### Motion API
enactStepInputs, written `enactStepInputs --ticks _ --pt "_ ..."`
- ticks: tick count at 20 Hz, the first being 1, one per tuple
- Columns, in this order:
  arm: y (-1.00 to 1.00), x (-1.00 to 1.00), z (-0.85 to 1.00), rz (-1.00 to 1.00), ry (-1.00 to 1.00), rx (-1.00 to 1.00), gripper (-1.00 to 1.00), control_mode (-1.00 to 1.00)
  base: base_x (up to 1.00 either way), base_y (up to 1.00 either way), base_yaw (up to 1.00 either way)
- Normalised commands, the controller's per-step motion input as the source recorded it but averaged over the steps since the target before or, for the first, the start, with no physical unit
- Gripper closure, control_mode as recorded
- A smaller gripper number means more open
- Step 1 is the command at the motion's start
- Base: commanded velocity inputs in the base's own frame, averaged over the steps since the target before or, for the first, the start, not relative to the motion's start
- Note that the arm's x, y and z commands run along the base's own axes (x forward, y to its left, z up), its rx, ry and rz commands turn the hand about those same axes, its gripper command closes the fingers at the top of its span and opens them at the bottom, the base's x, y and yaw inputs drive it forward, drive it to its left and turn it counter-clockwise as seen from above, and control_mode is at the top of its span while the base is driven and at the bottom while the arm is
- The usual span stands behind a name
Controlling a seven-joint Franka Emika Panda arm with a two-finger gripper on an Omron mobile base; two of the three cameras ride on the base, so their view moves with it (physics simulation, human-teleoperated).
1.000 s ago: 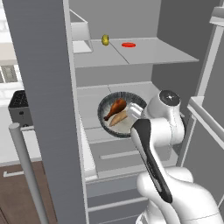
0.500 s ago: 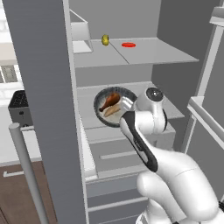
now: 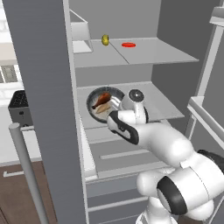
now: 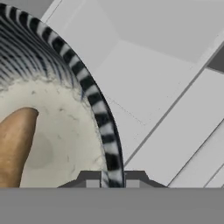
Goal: Pick the chicken drumstick and sweet potato from their plates and place them in the bowl. Then put the bowl in the fridge.
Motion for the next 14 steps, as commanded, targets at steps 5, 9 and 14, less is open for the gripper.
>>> enactStepInputs --ticks 5,9,14 --pt "0.0 0.51 -0.25 0.0 0.0 0.0 1.0 -1.0 0.0 0.0 0.0" --pt "0.0 0.3 -0.23 0.0 0.0 0.0 1.0 -1.0 0.0 0.0 0.0" --pt "0.02 0.13 -0.14 0.0 0.01 0.0 -1.0 -1.0 0.0 0.0 0.0"
